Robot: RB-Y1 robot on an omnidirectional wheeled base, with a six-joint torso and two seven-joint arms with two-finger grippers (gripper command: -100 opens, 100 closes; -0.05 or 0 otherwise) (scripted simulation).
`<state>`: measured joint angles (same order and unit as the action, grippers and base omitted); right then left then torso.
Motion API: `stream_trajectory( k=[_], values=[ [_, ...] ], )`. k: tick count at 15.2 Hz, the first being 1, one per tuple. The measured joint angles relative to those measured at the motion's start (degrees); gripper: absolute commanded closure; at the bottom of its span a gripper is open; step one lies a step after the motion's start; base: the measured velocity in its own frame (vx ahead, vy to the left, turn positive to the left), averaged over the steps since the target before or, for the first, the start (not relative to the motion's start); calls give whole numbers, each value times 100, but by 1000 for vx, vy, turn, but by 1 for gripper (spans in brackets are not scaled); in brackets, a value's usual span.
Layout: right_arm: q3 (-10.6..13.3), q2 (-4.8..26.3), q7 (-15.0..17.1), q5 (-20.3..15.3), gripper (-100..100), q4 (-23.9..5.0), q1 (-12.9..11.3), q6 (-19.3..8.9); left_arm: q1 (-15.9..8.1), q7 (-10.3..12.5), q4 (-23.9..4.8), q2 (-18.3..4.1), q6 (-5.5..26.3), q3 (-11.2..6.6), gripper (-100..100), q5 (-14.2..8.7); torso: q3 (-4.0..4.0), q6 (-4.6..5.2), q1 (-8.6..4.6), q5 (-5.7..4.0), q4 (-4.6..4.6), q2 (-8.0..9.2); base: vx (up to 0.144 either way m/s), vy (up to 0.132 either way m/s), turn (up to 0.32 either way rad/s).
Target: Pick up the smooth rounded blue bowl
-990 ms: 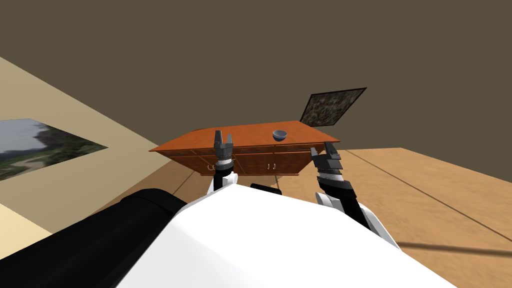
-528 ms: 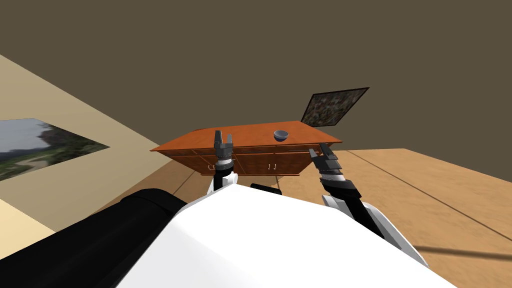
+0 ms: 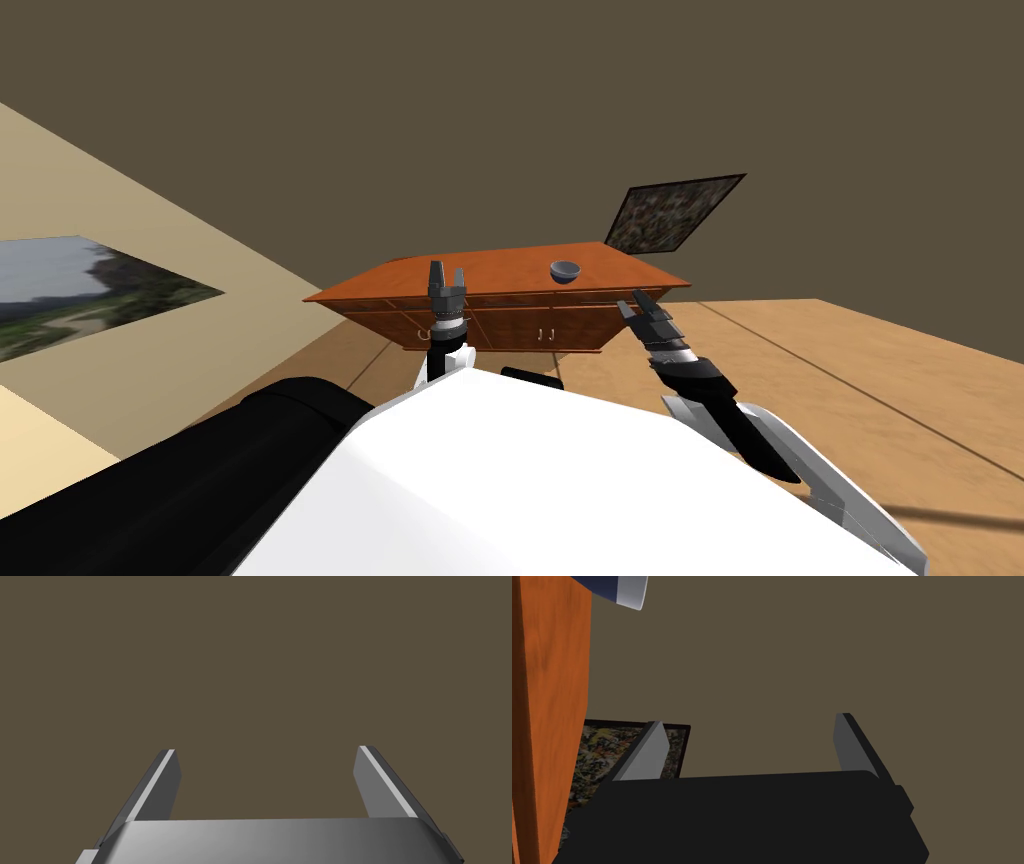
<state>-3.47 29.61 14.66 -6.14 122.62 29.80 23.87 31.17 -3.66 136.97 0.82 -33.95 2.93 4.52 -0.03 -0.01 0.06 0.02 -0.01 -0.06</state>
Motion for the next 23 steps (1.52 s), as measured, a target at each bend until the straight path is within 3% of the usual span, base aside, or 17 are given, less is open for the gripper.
stream_trajectory(
  k=[23],
  values=[
    [-219,2843,563,-106,-100,-815,41,388,0,0,0,0,0,0,0,0,-1,0,1,1,0,-1,12,21,16]
  ],
)
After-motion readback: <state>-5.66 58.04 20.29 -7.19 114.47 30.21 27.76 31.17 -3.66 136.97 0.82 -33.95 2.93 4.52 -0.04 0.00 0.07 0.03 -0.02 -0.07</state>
